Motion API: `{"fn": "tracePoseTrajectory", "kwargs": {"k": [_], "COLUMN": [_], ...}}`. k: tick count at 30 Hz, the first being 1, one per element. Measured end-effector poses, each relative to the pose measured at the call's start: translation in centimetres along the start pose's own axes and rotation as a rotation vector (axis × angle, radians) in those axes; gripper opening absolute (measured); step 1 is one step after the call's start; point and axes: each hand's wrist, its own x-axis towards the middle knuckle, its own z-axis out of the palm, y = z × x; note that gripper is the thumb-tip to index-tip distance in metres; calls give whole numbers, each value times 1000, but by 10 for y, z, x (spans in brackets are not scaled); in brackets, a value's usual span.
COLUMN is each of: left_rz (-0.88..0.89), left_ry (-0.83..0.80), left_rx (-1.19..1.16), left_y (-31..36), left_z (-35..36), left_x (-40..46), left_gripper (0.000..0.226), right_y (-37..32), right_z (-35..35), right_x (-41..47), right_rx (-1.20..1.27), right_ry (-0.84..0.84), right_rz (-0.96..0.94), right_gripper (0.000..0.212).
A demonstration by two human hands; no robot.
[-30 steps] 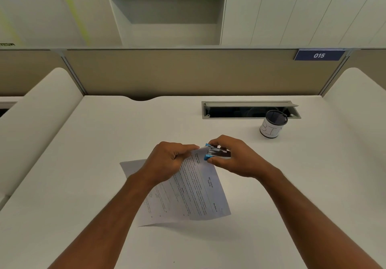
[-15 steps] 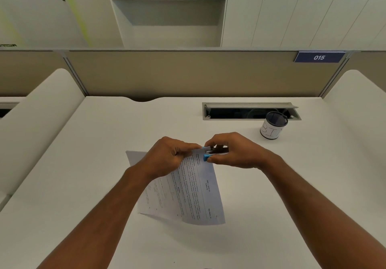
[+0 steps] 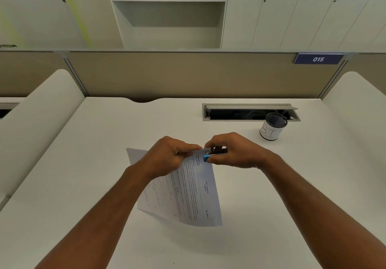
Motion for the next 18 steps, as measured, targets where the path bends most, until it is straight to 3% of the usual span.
{"fn": "tracePoseTrajectory", "kwargs": {"k": [18], "left_rz": [42], "left_ry": [10], "left_rx": [-16], "left_y": [-5], "left_z": [1], "left_x": [2], "left_gripper": [32], "right_y": [2], "right_z": [2], "right_x": [0], "right_rx": [-16], "right_ry": [24], "right_rz": [-58], "right_gripper": [24]}}
